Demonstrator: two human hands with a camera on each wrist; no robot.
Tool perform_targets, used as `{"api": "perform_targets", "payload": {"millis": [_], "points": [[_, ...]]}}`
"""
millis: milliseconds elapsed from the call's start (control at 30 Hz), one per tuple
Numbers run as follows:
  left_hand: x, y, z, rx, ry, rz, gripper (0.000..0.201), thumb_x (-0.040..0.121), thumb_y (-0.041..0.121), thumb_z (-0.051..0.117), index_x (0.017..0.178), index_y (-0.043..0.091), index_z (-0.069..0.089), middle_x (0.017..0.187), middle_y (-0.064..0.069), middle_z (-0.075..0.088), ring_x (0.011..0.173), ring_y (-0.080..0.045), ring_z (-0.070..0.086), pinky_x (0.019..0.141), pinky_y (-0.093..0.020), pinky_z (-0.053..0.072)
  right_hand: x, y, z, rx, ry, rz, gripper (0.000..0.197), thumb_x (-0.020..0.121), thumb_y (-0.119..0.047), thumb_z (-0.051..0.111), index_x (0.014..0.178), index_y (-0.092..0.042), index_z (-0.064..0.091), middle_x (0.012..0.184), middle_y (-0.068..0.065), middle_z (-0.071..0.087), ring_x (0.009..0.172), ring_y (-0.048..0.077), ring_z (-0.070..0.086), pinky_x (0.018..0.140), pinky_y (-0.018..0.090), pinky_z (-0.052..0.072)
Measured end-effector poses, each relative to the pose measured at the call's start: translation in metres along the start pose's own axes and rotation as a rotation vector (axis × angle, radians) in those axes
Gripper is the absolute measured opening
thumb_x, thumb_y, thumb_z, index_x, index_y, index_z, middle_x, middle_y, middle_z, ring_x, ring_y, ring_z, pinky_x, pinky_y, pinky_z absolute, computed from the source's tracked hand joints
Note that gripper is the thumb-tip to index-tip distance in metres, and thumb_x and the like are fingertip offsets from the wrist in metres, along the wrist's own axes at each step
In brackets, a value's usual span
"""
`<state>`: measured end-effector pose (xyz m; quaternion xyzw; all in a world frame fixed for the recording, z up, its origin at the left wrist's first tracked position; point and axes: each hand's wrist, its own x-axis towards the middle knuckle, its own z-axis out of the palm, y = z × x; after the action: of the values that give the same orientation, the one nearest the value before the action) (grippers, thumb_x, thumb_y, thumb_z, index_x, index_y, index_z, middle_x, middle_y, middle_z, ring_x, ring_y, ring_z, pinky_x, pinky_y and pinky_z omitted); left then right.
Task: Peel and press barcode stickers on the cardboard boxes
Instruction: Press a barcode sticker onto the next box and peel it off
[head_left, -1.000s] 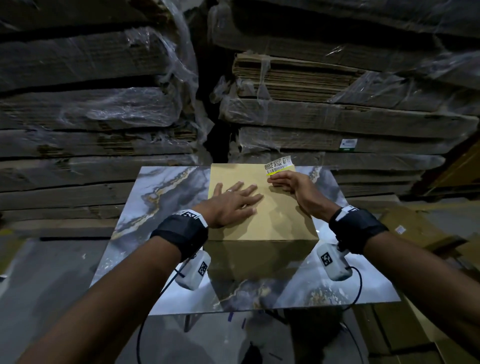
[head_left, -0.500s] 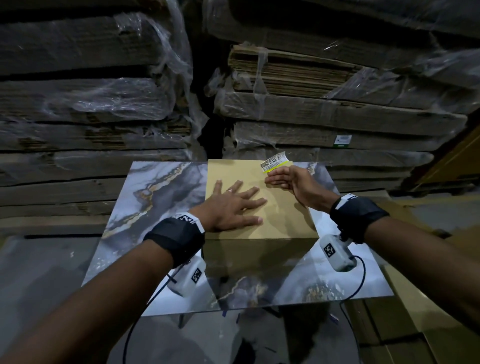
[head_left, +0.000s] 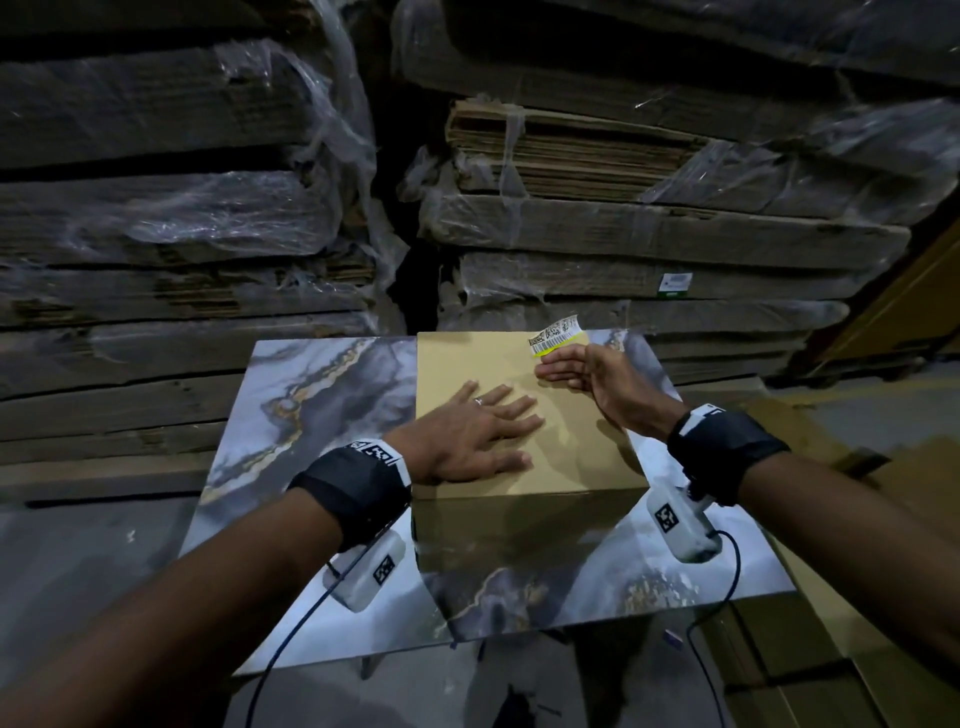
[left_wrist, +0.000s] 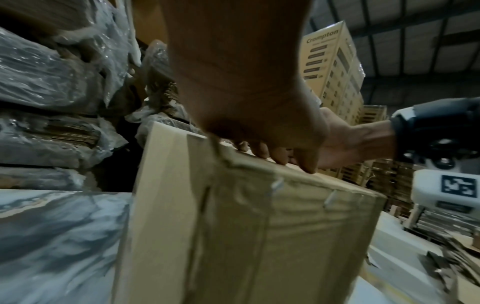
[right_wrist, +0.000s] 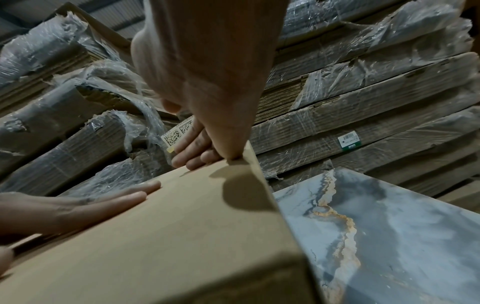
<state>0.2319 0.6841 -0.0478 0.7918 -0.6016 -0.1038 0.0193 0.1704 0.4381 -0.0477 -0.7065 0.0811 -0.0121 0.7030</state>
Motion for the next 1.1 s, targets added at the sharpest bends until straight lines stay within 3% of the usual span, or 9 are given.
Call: {"api": "perform_targets", "payload": {"millis": [133,267,400,500,600,700,900,1000,1100], "points": [[0.000,-0.020,-0.013,0.027,-0.012,-0.027,0.063,0.095,0.077,0.022,0.154,0.057,0.015,0.168,0.018,0.005,0.156,-0.021,0.003,0.120,-0.061,0.005,-0.003,-0.001,0.001,-0.022,0.006,-0.001,0.047,0.090,-0.033,0.035,0.111,-0.006,0.067,0.110,0.012,0.077,0.111,0.024,0.070,0.099,0.032,0.049],[0.009,-0.050,-0.022,0.047,-0.020,-0.153,0.071,0.085,0.090,0.020,0.150,0.063,0.013,0.168,0.019,0.006,0.156,-0.022,0.004,0.115,-0.070,0.007,-0.005,0.000,0.000,-0.041,0.041,-0.012,0.044,0.106,-0.021,0.024,0.110,-0.006,0.066,0.109,0.009,0.077,0.109,0.021,0.071,0.095,0.029,0.050],[0.013,-0.054,-0.015,0.040,0.017,-0.226,0.085,0.077,0.097,0.016,0.153,0.060,0.010,0.168,0.017,0.005,0.156,-0.023,0.002,0.114,-0.073,0.003,-0.004,0.003,0.000,-0.038,0.038,-0.008,0.044,0.097,-0.030,0.032,0.111,-0.006,0.067,0.109,0.010,0.077,0.109,0.022,0.071,0.086,0.020,0.052],[0.008,-0.036,-0.006,0.062,0.036,-0.134,0.085,0.081,0.094,0.017,0.156,0.053,0.012,0.168,0.016,0.004,0.156,-0.025,0.002,0.115,-0.071,0.003,-0.004,0.003,0.002,-0.028,0.047,-0.024,0.042,0.099,-0.026,0.032,0.111,-0.006,0.066,0.107,0.012,0.076,0.104,0.017,0.072,0.079,0.014,0.050],[0.005,-0.018,-0.001,0.017,0.040,0.020,0.077,0.089,0.085,0.022,0.157,0.047,0.021,0.167,0.017,0.007,0.156,-0.020,0.002,0.115,-0.072,0.002,-0.005,0.000,0.005,-0.024,0.056,-0.030,0.038,0.104,-0.018,0.029,0.107,-0.007,0.066,0.106,0.011,0.075,0.099,0.013,0.072,0.079,0.015,0.049],[0.008,-0.017,-0.002,-0.011,0.020,0.114,0.073,0.092,0.081,0.019,0.156,0.047,0.024,0.167,0.019,0.010,0.156,-0.015,0.002,0.115,-0.071,0.003,-0.005,0.003,0.004,-0.025,0.050,-0.037,0.037,0.098,-0.027,0.035,0.106,-0.010,0.067,0.105,0.008,0.077,0.103,0.015,0.071,0.080,0.016,0.050],[0.026,-0.046,-0.016,0.084,0.028,-0.022,0.068,0.088,0.083,0.005,0.151,0.061,0.014,0.165,0.025,0.009,0.156,-0.023,0.009,0.110,-0.073,0.010,-0.002,0.006,0.006,-0.031,0.078,-0.027,0.039,0.092,-0.031,0.039,0.105,-0.010,0.069,0.104,0.006,0.078,0.104,0.018,0.071,0.084,0.019,0.050],[0.026,-0.041,-0.011,0.092,0.047,-0.056,0.073,0.088,0.084,0.009,0.155,0.055,0.015,0.167,0.020,0.010,0.156,-0.026,0.008,0.111,-0.074,0.009,-0.002,0.008,0.005,-0.044,0.082,-0.023,0.039,0.093,-0.031,0.038,0.105,-0.013,0.070,0.107,0.009,0.077,0.109,0.023,0.070,0.095,0.029,0.049],[0.015,-0.031,-0.005,0.103,0.048,0.010,0.074,0.092,0.081,0.018,0.157,0.046,0.018,0.168,0.016,0.010,0.156,-0.026,0.007,0.111,-0.072,0.011,0.000,0.009,0.011,-0.020,0.114,-0.009,0.039,0.090,-0.034,0.042,0.104,-0.011,0.070,0.104,0.008,0.078,0.104,0.019,0.072,0.092,0.028,0.049]]}}
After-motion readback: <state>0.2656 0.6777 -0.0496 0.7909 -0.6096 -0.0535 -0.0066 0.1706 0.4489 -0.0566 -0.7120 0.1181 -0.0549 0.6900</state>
